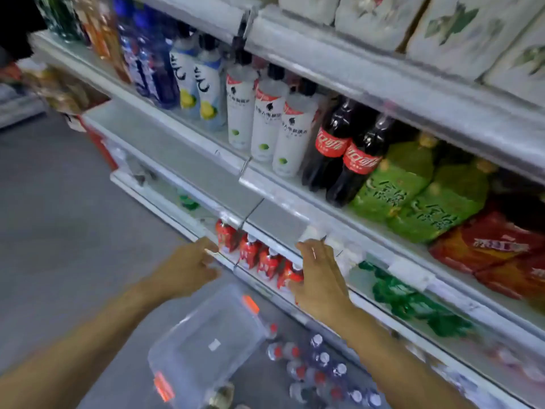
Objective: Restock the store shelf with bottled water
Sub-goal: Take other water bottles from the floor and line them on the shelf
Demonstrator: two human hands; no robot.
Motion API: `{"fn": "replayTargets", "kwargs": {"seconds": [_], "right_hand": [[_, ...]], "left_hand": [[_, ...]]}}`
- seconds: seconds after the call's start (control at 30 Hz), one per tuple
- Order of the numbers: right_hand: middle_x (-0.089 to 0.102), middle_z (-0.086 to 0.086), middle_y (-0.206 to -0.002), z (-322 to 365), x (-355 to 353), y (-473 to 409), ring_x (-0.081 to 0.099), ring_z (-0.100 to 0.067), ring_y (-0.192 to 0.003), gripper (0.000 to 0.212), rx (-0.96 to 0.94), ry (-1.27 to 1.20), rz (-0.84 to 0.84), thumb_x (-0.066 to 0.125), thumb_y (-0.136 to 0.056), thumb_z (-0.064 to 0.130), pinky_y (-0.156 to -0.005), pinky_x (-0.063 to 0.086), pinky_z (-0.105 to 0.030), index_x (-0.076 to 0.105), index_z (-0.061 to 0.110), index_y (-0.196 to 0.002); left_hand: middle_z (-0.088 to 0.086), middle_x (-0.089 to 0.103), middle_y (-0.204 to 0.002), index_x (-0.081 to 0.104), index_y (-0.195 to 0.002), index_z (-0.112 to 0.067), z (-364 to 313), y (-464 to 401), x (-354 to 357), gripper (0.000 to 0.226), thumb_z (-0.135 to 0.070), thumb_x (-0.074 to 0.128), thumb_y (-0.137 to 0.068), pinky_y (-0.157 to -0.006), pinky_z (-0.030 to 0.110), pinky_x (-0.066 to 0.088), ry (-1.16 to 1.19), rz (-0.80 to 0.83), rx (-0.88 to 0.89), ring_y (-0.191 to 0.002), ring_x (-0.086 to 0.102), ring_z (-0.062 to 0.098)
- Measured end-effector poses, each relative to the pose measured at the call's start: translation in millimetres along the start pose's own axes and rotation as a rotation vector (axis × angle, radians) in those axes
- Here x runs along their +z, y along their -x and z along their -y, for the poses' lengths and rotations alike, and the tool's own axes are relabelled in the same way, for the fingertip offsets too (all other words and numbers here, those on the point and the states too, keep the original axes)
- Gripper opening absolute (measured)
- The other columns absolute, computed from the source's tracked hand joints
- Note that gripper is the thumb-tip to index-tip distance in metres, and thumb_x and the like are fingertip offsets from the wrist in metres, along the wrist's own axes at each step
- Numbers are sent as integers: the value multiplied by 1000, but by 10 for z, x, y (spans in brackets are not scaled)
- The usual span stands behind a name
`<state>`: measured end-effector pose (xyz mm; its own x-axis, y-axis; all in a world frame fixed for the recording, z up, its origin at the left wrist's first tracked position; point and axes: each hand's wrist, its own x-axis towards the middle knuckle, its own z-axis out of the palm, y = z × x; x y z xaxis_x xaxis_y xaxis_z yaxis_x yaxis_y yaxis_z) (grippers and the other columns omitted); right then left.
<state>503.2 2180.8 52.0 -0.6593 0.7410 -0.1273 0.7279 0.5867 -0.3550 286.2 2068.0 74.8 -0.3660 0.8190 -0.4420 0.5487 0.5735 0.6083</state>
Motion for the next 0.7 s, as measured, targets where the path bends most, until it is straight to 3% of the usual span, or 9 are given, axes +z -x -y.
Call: {"fn": "replayTargets", "kwargs": {"seconds": [0.07,0.2,0.3,0.47,0.63,0.7], "right_hand": [[36,-10,-138,-57,308,-15,32,-29,-127,62,0,-5,50,63,-83,26,-106,28,-34,38,9,-138],[31,-14,-146,-171,950,-64,26,-30,-135,67,31,16,166,58,-89,34,-113,23,-38,29,9,-144],[33,-15,-146,-247,1413,-120,29,-31,-135,64,43,-23,213,60,-89,31,-112,23,-37,32,7,-142],[48,-19,-128,-365,2221,-252,44,-36,-120,59,82,-31,308,68,-80,23,-101,37,-42,45,0,-130],[46,-20,-132,-534,3119,-466,44,-35,-122,65,171,-38,342,65,-83,21,-102,38,-43,36,0,-137],[44,-20,-135,-619,3502,-561,41,-34,-126,65,203,-70,345,65,-84,18,-104,36,-42,34,0,-138]], "left_hand": [[11,61,-108,56,-119,-4,317,-23,209,40,-11,69,-83,-87,26,45,6,8,-75,-94,62,25],[7,61,-100,56,-116,-9,937,-66,606,37,-13,71,-81,-73,21,42,65,-6,-242,-84,58,18],[10,61,-100,57,-114,-5,1405,-116,907,35,-5,68,-81,-74,22,39,140,-37,-380,-87,56,20],[10,59,-95,57,-112,-1,2287,-205,1430,35,0,67,-79,-73,24,38,191,-72,-589,-88,57,25],[19,66,-104,52,-117,-1,3123,-430,1977,36,-6,65,-83,-73,26,42,182,-33,-730,-101,60,32],[16,65,-106,51,-120,-5,3469,-536,2218,42,-10,66,-82,-81,31,46,201,-26,-793,-101,59,33]]}}
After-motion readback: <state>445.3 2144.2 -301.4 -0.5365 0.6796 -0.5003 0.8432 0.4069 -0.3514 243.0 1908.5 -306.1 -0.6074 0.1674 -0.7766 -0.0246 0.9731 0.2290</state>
